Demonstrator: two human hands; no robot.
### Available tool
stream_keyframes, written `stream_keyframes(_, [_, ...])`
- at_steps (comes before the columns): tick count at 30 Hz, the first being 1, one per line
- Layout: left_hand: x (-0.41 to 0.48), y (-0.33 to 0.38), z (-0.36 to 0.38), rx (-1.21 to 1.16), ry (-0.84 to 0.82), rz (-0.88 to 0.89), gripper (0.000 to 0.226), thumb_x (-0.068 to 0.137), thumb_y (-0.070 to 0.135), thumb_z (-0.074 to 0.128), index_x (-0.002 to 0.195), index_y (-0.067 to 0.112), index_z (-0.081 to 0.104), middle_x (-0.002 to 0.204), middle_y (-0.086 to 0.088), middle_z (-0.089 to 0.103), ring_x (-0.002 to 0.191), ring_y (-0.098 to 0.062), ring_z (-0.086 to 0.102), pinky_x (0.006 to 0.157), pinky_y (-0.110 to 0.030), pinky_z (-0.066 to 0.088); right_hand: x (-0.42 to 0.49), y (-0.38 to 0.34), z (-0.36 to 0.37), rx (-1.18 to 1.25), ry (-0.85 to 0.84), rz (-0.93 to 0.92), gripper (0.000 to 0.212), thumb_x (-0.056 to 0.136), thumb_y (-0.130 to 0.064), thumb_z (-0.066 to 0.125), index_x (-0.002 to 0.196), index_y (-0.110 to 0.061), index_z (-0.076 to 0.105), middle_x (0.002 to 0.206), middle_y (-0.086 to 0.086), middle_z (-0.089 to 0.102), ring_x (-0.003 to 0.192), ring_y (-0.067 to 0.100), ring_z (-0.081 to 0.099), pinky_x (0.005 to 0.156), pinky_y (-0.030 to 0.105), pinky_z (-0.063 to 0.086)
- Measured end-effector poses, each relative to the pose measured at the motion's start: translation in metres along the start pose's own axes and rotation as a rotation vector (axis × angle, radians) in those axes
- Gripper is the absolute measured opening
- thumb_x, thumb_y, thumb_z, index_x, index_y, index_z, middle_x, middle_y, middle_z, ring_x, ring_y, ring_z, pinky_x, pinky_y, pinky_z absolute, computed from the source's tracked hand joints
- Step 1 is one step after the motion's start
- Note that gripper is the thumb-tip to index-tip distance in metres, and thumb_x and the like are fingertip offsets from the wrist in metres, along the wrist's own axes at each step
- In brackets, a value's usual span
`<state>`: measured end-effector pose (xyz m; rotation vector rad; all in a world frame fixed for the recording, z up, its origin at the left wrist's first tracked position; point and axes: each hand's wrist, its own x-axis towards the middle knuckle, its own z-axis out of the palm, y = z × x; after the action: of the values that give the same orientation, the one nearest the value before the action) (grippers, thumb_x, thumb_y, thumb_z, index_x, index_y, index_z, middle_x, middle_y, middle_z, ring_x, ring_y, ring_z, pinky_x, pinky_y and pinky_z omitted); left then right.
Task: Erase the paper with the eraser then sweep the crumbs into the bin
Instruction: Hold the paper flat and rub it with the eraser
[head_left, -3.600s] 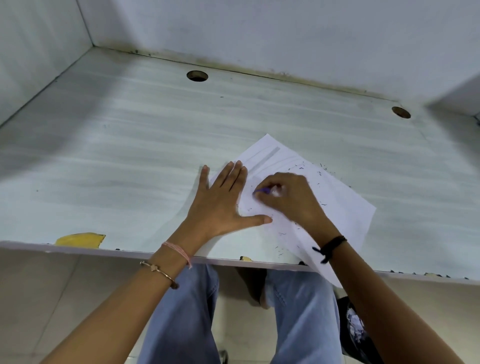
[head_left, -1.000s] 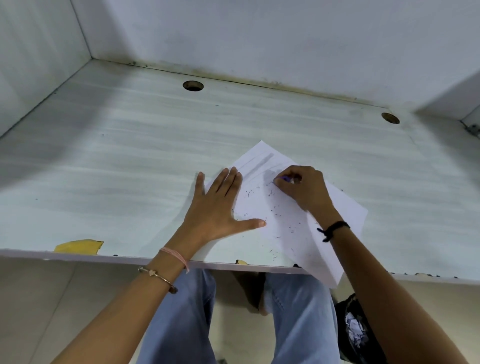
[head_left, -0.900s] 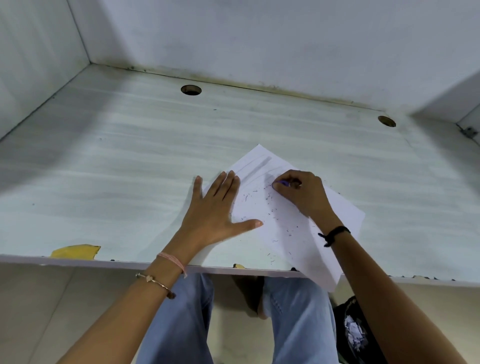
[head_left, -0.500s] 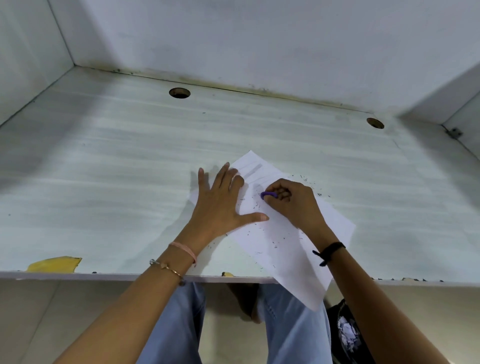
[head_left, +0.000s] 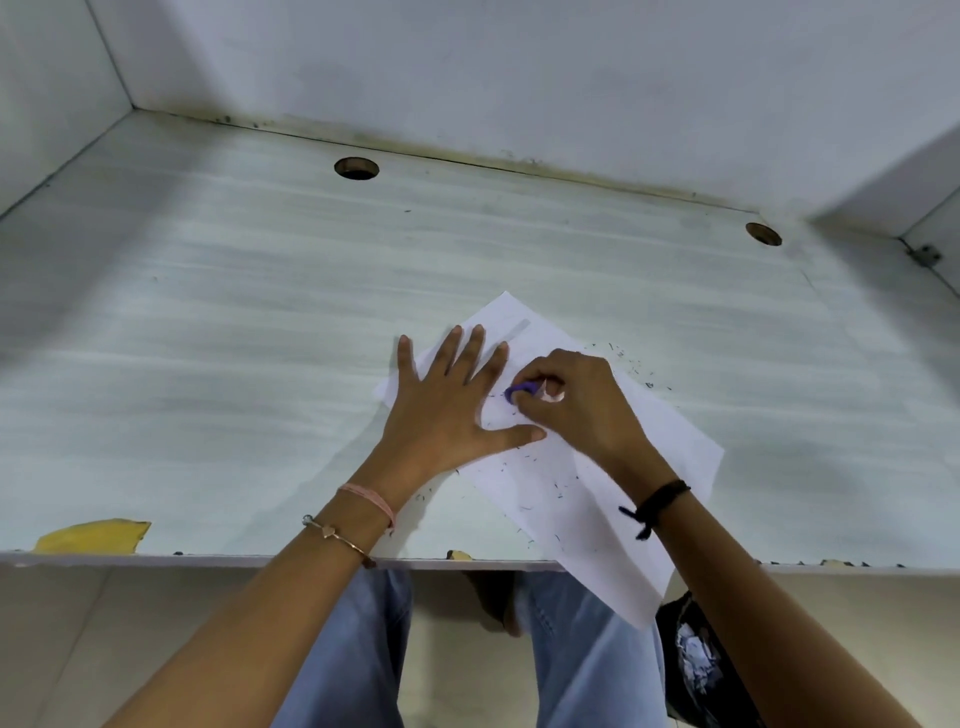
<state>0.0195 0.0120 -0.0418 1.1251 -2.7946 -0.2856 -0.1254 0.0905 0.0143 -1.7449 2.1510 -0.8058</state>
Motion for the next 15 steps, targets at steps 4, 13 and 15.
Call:
stream_keyframes(4, [0.0,0.001,0.0,-0.006,0.007,-0.001,0.108,0.065,0.094,0.007,0.154,0.036,-0.007,0.163,0.003,-0.016,0.149,-0.017,-0.019,0.112,-0.066,-0.014,0.009,0.006,-0.006,0.002,0.111,0.089,0.006,0.076,-0.008,0.069,0.079,-0.011,0.074,0.071,-0.004,0.061,0.061,-0.006,0.052,0.058,0.005,0.035])
stream_keyframes(13, [0.0,0.002,-0.001,-0.006,-0.004,-0.006,0.108,0.066,0.095,0.008,0.155,0.035,-0.006,0.163,0.002,-0.016,0.149,-0.017,-0.019,0.111,-0.066,-0.014,0.012,0.001,-0.002,-0.034,0.086,0.105,0.007,0.077,-0.009,0.068,0.08,-0.009,0.074,0.076,0.003,0.065,0.063,0.007,0.052,0.061,0.019,0.041])
stream_keyframes(15, [0.0,0.001,0.0,0.009,0.004,0.003,0.113,0.061,0.096,-0.001,0.155,0.033,-0.004,0.163,0.002,-0.014,0.149,-0.018,-0.017,0.111,-0.067,-0.011,0.002,-0.009,0.004,-0.048,-0.033,0.014,0.008,0.076,-0.01,0.069,0.082,-0.011,0.074,0.076,0.001,0.064,0.066,0.006,0.051,0.064,0.019,0.04])
